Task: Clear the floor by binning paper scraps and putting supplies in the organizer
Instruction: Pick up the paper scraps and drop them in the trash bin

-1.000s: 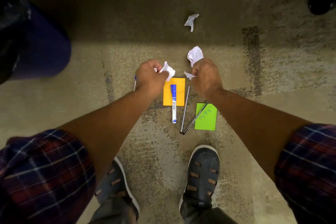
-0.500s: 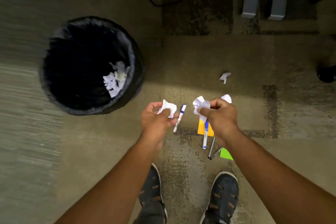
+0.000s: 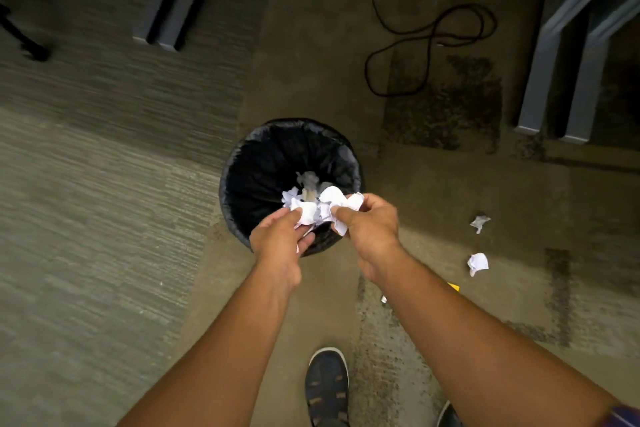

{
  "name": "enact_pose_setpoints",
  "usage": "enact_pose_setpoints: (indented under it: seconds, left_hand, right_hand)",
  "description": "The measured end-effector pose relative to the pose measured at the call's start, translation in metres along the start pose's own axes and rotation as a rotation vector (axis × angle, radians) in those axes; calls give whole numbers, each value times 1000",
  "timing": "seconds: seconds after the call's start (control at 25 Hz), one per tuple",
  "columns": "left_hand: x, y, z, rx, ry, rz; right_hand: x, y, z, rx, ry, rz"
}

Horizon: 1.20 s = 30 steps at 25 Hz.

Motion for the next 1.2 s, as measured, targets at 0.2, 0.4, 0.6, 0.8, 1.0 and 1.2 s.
enact_pose_setpoints:
  seconds: [0.2, 0.4, 0.6, 0.8, 1.0, 1.2]
  left_hand:
    - [9, 26, 21, 126, -33, -68]
    - [30, 38, 19, 105, 1, -9]
    - [26, 38, -1, 11, -82, 19]
    - [2, 10, -32, -28, -167, 8]
    - [-40, -63, -49, -128, -148, 133]
    - [-119, -194, -62, -170, -193, 347]
  right_hand:
    - [-35, -4, -12, -86, -41, 36]
    - [-27, -6, -19, -77, -16, -8]
    - [3, 1, -21, -36, 24, -105]
    - [77, 15, 7, -9, 108, -143]
    - [173, 33, 69, 226, 153, -574]
    - [266, 45, 159, 408, 120, -888]
Point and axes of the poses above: each hand's wrist, its own z-axis towards the middle knuckle, its own x-axis out of the back of the hand, y = z × x, the point moved 9 cm from there along z, towards the middle knuckle, and after that the axes turned 14 degrees about y, right-handed, at the moved point
